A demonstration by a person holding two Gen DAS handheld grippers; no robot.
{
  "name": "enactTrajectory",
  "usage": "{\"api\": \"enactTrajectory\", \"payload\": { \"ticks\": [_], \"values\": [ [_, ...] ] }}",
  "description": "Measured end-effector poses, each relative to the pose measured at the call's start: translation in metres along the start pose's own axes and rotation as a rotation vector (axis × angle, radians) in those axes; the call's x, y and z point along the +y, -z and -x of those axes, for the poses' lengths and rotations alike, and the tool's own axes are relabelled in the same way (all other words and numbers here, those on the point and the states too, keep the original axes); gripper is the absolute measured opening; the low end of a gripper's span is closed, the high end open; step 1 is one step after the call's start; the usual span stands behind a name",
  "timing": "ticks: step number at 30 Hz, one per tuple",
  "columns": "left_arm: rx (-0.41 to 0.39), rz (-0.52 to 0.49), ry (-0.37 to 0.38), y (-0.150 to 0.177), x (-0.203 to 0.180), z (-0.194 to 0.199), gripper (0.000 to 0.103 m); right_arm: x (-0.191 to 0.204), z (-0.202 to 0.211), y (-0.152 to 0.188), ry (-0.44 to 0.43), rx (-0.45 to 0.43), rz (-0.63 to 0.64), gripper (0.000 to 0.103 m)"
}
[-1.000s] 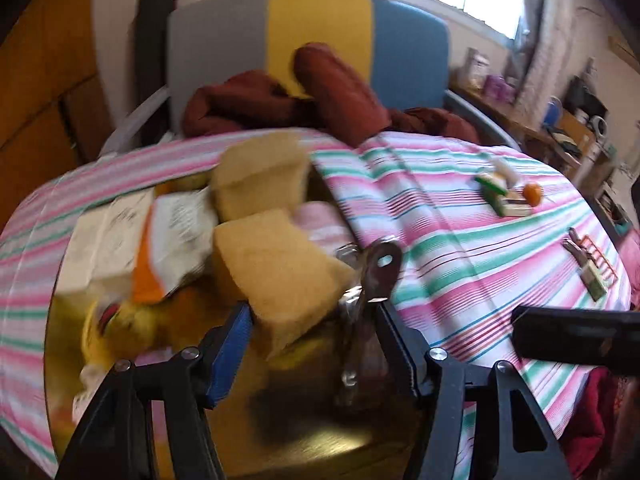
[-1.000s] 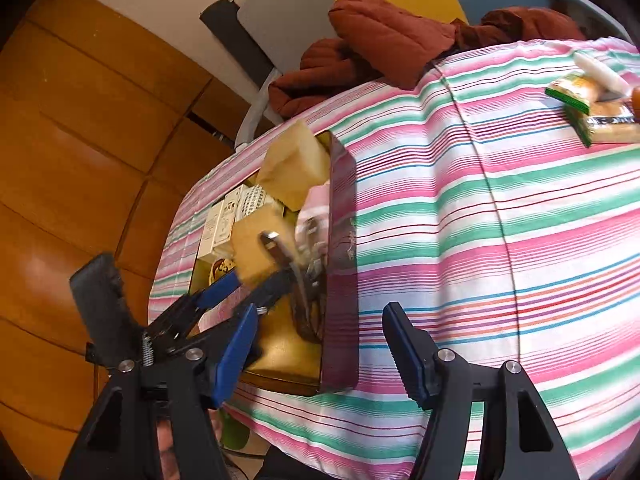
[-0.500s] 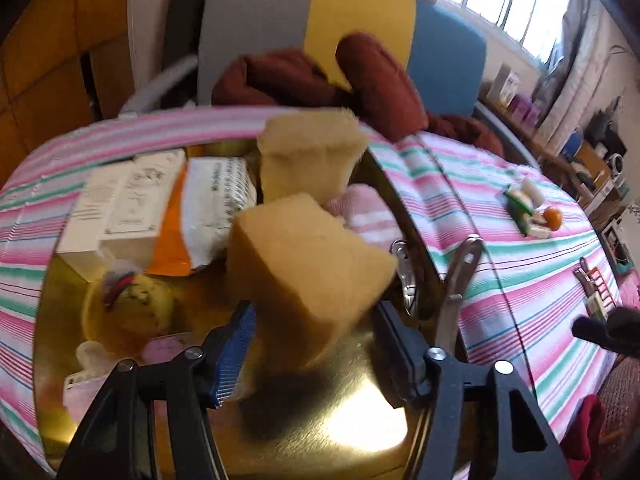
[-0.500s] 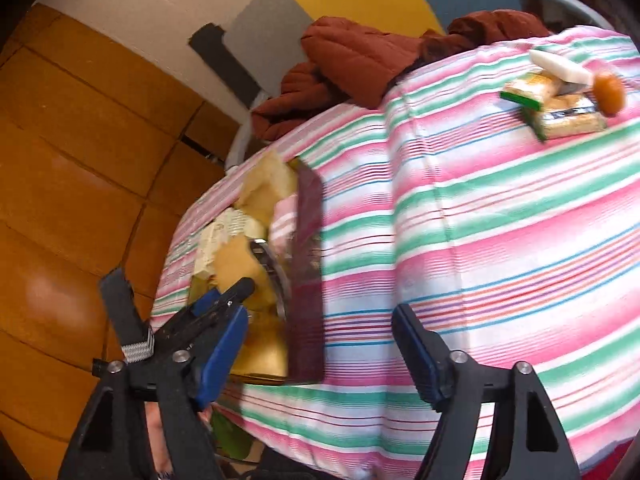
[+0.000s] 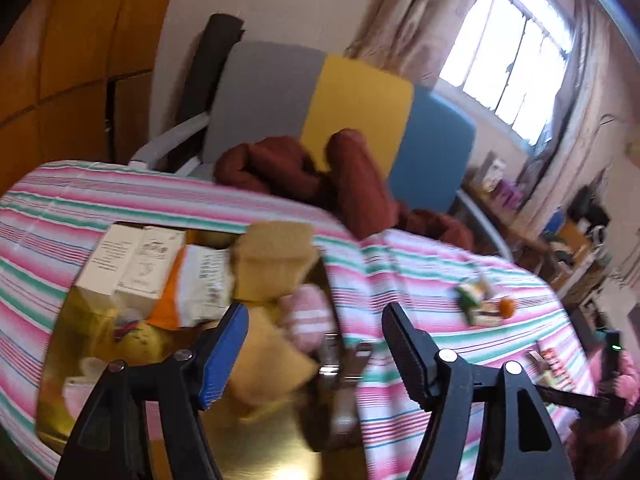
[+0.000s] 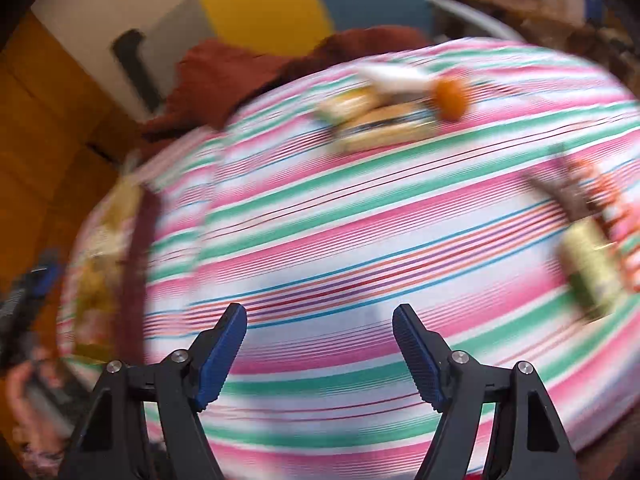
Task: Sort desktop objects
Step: 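Move both tools back from the tray to the remaining items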
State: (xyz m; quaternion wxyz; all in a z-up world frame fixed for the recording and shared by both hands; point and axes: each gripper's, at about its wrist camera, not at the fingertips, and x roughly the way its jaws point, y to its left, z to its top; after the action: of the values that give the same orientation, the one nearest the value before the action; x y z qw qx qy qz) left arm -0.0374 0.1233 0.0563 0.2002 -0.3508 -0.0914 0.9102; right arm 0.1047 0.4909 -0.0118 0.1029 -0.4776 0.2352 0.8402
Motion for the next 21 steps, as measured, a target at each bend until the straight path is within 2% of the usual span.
{"api": "enactTrajectory", "payload": {
  "ticks": [4, 6, 10, 13, 16, 17, 18, 19, 21],
  "values": [
    [0.031, -0.073, 0.113, 0.011, -0.036, -0.001, 0.073, -0.061, 0.016, -0.024, 0.210, -0.074, -0.077, 0.077],
    [0.069, -0.122, 0.158, 0.021, -0.055, -0.004, 0.073, -0.086, 0.021, -0.035, 0.290, -0.083, -0.132, 0.081],
    [0.142, -0.185, 0.227, 0.042, -0.085, -0.017, 0.073, -0.120, 0.017, -0.045, 0.346, -0.064, -0.181, 0.082],
    [0.180, -0.220, 0.247, 0.057, -0.101, -0.022, 0.073, -0.130, 0.005, -0.050, 0.273, -0.010, -0.195, 0.082],
    [0.204, -0.233, 0.257, 0.067, -0.108, -0.024, 0.073, -0.128, -0.013, -0.045, 0.227, 0.082, -0.191, 0.086],
    [0.207, -0.230, 0.260, 0.070, -0.108, -0.023, 0.073, -0.127, -0.020, -0.041, 0.181, 0.122, -0.212, 0.086],
    [0.211, -0.224, 0.260, 0.071, -0.108, -0.023, 0.073, -0.125, -0.026, -0.037, 0.096, 0.165, -0.240, 0.090],
    [0.216, -0.216, 0.250, 0.072, -0.108, -0.023, 0.073, -0.117, -0.029, -0.035, 0.037, 0.177, -0.238, 0.098],
    [0.219, -0.202, 0.255, 0.074, -0.106, -0.025, 0.073, -0.090, -0.028, -0.034, -0.098, 0.176, -0.163, 0.098]
  ]
}}
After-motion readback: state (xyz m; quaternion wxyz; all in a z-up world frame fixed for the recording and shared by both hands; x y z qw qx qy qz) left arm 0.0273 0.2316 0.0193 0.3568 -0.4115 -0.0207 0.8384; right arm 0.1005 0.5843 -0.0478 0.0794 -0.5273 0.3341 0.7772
